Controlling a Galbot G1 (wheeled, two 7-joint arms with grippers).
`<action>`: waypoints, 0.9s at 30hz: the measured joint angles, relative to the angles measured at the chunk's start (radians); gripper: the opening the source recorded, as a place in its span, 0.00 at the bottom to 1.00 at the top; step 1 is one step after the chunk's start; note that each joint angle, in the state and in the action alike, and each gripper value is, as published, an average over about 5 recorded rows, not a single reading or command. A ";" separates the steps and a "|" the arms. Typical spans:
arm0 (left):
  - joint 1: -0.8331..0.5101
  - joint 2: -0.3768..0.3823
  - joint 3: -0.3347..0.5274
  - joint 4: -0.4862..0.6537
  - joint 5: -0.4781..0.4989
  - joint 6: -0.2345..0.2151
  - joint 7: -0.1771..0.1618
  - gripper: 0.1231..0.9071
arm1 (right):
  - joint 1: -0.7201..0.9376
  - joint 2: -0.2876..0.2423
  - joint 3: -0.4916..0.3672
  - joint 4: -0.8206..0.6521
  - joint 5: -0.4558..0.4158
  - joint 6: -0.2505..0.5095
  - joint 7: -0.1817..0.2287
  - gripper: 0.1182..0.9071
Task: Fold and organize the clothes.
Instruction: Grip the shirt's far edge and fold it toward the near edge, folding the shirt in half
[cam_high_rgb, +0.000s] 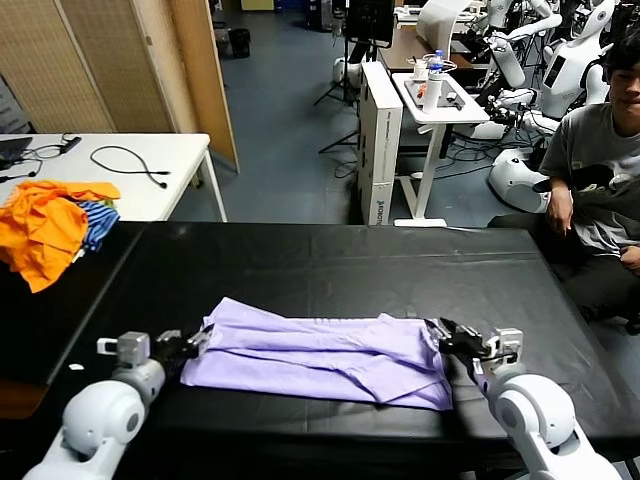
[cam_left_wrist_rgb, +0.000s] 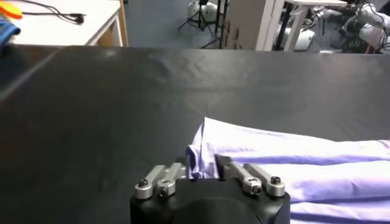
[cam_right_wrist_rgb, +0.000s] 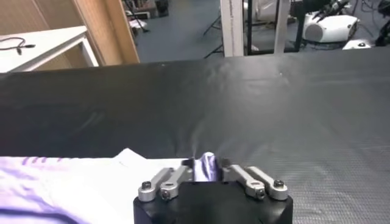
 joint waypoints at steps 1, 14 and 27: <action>-0.001 0.001 0.000 -0.003 -0.001 0.000 -0.001 0.94 | 0.001 0.002 -0.001 0.000 0.000 0.000 0.000 0.99; -0.052 -0.011 0.055 0.015 0.013 -0.004 0.004 1.00 | 0.010 0.003 -0.011 -0.007 -0.004 0.000 0.004 1.00; -0.062 -0.021 0.110 0.037 0.033 -0.010 0.009 0.83 | 0.014 0.006 -0.015 -0.017 -0.009 0.000 0.004 1.00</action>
